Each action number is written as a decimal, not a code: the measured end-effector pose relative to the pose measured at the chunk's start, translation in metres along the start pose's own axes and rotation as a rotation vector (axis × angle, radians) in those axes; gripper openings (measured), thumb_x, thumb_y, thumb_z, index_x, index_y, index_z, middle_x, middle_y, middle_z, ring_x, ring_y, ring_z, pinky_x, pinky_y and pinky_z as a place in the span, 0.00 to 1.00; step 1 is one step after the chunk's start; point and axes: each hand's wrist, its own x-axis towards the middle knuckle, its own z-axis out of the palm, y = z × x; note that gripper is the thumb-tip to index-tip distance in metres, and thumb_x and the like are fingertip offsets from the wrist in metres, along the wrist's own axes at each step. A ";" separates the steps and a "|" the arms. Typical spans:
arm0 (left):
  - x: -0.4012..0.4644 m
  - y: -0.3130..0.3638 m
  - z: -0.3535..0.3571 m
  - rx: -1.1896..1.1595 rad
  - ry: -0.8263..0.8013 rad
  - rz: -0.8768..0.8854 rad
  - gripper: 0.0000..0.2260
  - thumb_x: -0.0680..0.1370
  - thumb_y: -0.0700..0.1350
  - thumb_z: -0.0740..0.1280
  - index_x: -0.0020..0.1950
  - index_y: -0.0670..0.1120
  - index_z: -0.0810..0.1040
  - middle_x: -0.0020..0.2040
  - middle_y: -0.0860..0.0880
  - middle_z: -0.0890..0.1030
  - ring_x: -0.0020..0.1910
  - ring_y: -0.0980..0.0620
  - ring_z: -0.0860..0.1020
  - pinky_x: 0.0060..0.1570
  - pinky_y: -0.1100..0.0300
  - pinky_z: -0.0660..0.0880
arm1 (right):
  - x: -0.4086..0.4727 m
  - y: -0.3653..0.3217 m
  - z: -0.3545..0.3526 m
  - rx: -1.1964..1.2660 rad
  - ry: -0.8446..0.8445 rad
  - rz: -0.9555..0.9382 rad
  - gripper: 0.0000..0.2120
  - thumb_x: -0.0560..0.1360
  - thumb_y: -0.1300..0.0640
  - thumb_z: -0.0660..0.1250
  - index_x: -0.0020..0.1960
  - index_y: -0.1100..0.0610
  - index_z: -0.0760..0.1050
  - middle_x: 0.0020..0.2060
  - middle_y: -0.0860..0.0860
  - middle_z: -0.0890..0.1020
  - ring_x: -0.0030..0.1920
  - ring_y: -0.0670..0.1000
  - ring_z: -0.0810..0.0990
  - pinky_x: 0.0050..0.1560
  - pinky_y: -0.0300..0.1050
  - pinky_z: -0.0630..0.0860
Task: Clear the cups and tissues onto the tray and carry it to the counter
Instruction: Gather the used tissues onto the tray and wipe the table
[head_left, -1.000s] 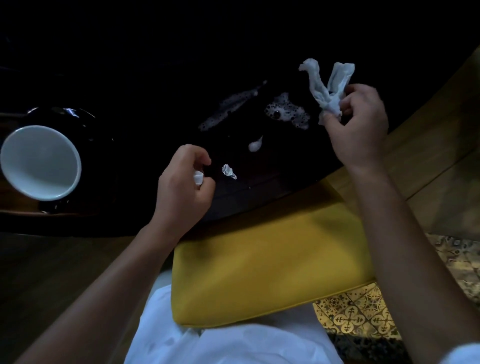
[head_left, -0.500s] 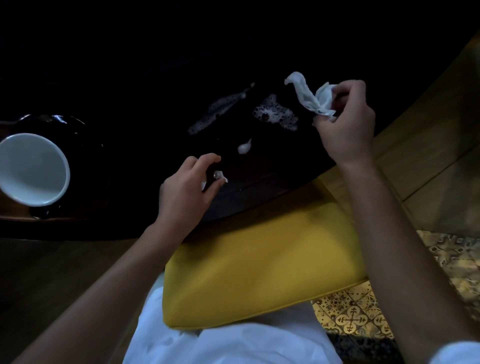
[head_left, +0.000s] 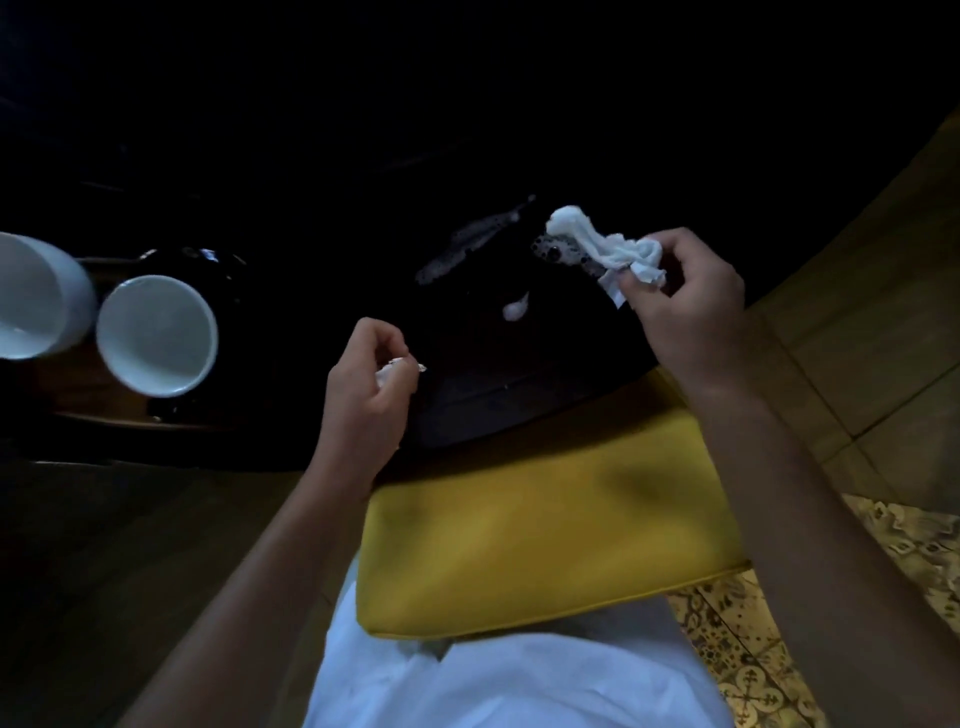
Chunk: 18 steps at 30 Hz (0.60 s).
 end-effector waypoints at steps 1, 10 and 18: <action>-0.004 0.003 -0.008 -0.072 0.018 -0.018 0.03 0.78 0.40 0.62 0.49 0.48 0.72 0.37 0.49 0.74 0.33 0.52 0.71 0.30 0.54 0.68 | -0.007 -0.011 0.006 0.045 -0.035 -0.008 0.06 0.77 0.57 0.72 0.53 0.56 0.78 0.40 0.43 0.79 0.39 0.38 0.78 0.38 0.29 0.71; -0.031 -0.005 -0.084 -0.289 0.114 -0.001 0.09 0.73 0.34 0.55 0.36 0.43 0.71 0.30 0.48 0.71 0.29 0.54 0.67 0.29 0.65 0.63 | -0.065 -0.095 0.085 0.248 -0.381 -0.138 0.06 0.77 0.56 0.72 0.51 0.55 0.77 0.36 0.52 0.80 0.33 0.50 0.76 0.34 0.47 0.74; -0.046 -0.053 -0.168 -0.310 0.110 -0.004 0.12 0.75 0.40 0.54 0.34 0.40 0.71 0.29 0.45 0.67 0.29 0.50 0.64 0.28 0.59 0.58 | -0.107 -0.146 0.156 0.269 -0.351 -0.067 0.06 0.78 0.56 0.72 0.49 0.55 0.75 0.33 0.51 0.79 0.31 0.53 0.77 0.31 0.49 0.73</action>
